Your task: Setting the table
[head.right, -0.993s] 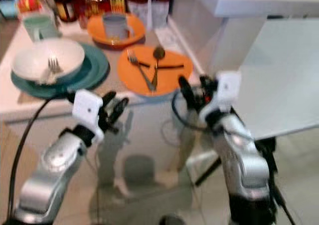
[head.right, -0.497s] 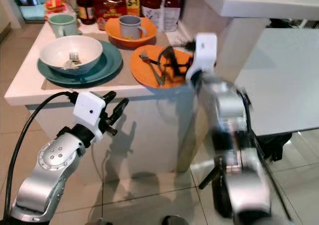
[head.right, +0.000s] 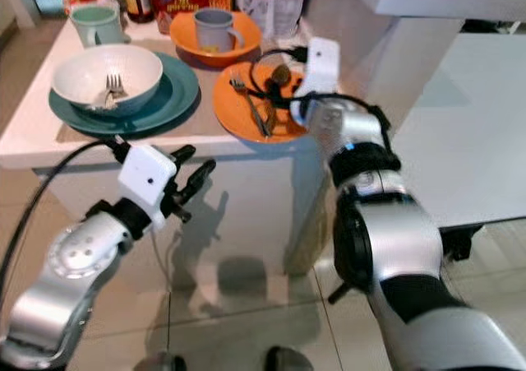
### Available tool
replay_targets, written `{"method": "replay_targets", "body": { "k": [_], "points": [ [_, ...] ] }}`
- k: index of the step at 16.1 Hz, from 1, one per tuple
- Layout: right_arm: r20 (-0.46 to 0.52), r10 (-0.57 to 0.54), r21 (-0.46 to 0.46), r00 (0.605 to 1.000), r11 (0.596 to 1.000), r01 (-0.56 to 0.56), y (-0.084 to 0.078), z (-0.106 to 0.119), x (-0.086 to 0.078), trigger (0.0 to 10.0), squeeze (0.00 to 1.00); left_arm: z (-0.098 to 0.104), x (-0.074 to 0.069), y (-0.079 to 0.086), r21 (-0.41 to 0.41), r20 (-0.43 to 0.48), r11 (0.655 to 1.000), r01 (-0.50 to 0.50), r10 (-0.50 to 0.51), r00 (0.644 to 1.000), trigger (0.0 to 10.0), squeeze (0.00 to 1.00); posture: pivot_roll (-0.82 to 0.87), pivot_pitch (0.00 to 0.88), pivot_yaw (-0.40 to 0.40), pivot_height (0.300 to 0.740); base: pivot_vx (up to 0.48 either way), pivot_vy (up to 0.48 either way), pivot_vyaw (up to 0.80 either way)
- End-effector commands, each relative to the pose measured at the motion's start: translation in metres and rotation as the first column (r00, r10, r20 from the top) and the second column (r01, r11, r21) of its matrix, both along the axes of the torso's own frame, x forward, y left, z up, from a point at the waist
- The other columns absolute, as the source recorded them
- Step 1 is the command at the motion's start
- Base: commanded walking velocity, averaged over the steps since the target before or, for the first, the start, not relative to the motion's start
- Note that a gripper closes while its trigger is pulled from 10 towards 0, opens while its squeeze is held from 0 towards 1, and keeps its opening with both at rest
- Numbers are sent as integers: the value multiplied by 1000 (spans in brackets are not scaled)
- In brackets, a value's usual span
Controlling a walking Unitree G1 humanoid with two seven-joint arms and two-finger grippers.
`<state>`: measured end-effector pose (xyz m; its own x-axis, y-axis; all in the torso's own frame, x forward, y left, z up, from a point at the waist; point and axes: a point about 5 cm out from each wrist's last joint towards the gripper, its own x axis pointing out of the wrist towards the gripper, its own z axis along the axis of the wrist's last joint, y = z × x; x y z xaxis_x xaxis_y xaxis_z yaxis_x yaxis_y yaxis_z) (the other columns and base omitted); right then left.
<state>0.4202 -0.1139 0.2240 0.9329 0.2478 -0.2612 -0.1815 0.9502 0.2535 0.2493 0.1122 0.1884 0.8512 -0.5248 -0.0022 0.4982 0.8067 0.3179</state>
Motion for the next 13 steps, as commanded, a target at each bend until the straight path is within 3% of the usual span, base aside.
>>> {"method": "replay_targets", "body": {
  "k": [1,4,7,10,11,12,13],
  "points": [
    [7,2,24,1000,1000,-2,1,2,1,10000,0,7,-4,-4,0,4,999,41,-41,999,10000,0,117,141,-67,740,0,0,0],
    [4,8,-10,1000,1000,-8,5,2,2,10000,0,7,-7,-5,12,-17,998,65,-64,998,10000,0,119,156,-64,740,0,0,0],
    [-22,-4,-116,1000,993,1,6,1,2,10000,0,7,-12,-4,23,-42,997,74,-73,996,10000,0,123,166,-68,740,0,0,0],
    [-52,-18,-132,998,991,11,5,-1,2,9843,0,8,-12,-4,30,-51,996,82,-81,995,10000,0,126,165,-68,740,0,0,0],
    [-62,-19,-135,998,991,10,4,-2,1,5647,0,8,-12,-4,31,-52,996,85,-83,995,10000,0,125,162,-67,740,0,0,0],
    [-94,-23,-127,995,992,11,3,-5,0,745,0,8,-12,-5,37,-53,995,91,-89,995,10000,0,125,161,-67,740,0,0,0],
    [-122,-18,-83,992,996,8,3,-7,-1,0,0,8,-12,-6,40,-55,995,93,-91,994,10000,0,125,159,-67,740,0,0,0]
  ]
}}
